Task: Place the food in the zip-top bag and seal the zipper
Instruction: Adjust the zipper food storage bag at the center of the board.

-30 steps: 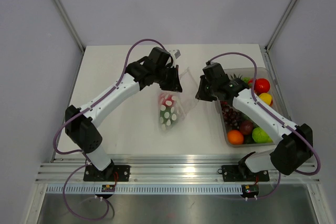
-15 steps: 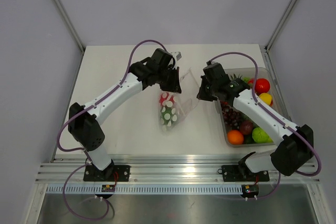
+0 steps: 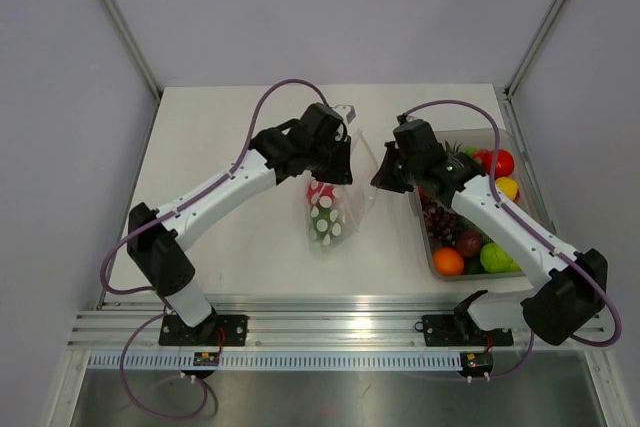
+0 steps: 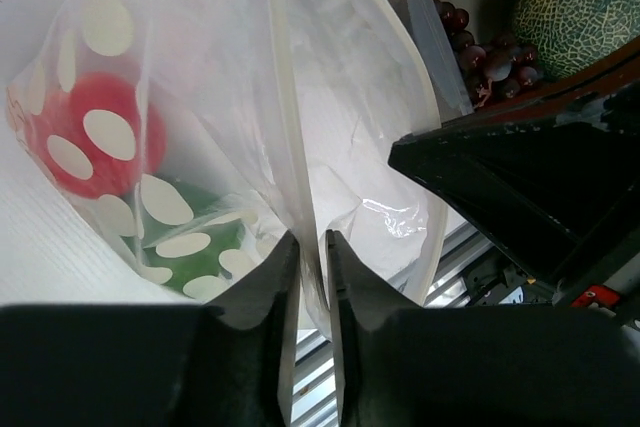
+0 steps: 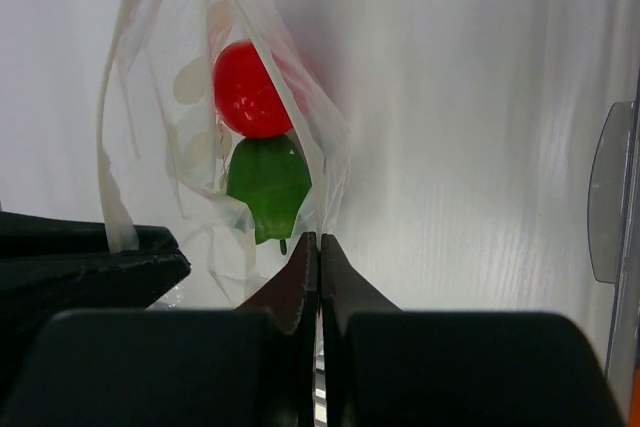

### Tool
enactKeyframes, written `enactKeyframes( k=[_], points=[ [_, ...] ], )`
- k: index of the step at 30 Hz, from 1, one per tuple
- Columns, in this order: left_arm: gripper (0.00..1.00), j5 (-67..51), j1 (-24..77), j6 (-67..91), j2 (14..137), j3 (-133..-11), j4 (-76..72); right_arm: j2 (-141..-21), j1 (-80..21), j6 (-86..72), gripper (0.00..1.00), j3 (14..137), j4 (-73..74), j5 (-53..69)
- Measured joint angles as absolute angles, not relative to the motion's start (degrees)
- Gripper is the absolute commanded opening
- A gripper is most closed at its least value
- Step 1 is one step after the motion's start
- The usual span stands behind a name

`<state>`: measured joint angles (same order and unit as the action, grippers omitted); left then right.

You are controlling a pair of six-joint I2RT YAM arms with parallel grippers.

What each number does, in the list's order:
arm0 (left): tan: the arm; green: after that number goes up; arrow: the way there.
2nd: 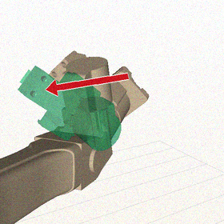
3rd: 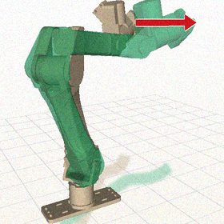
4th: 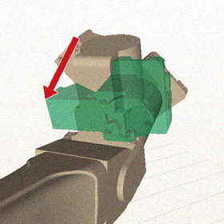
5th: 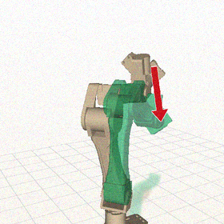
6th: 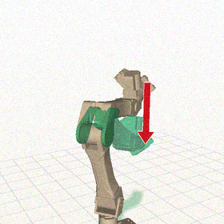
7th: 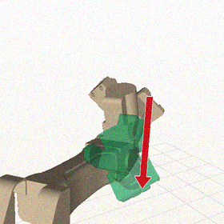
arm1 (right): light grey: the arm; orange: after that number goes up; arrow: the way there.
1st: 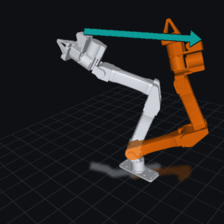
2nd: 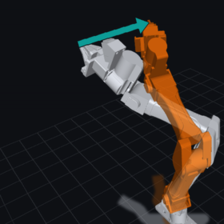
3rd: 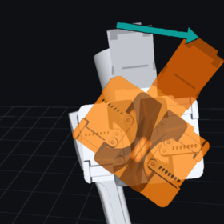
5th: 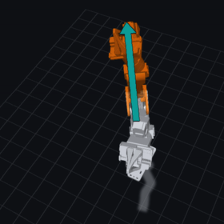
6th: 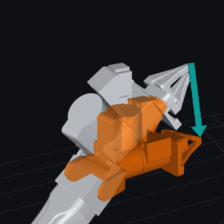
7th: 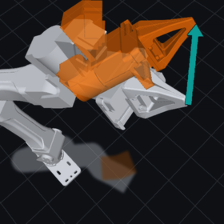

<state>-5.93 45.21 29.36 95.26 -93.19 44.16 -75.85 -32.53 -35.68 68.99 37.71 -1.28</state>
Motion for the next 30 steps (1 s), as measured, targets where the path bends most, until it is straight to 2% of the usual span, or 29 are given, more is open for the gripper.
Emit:
enactKeyframes(
  k=[1,2,14,18,19,21,25,30],
  points=[
    [0.11,-5.0,45.9,29.6,95.3,-93.3,44.4,-75.7,-32.5,-35.9,0.0,69.0,37.7,-1.1],
    [0.0,-4.1,46.5,29.9,95.3,-93.3,44.7,-75.7,-32.5,-35.9,0.0,69.0,37.7,-1.0],
    [0.0,4.7,48.0,30.9,95.2,-96.8,50.1,-76.4,-32.5,-35.4,0.0,67.7,37.8,-5.1],
    [0.0,6.4,47.6,30.9,95.2,-96.8,51.2,-76.5,-32.5,-35.6,0.37,66.7,38.1,-4.8],
    [0.0,6.5,47.5,30.9,95.2,-96.8,51.2,-76.3,-32.5,-35.6,0.55,66.7,38.1,-4.7],
    [0.0,6.8,47.5,30.9,95.4,-97.1,51.4,-75.4,-32.5,-35.2,0.67,66.8,38.6,-4.4],
    [0.0,7.5,47.5,30.8,96.7,-98.4,51.5,-72.0,-32.5,-34.2,0.75,68.3,40.9,-5.1],
    [0.0,8.6,47.4,30.4,98.4,-99.2,51.3,-65.1,-32.5,-33.6,0.78,71.3,45.1,-6.9]
  ],
)
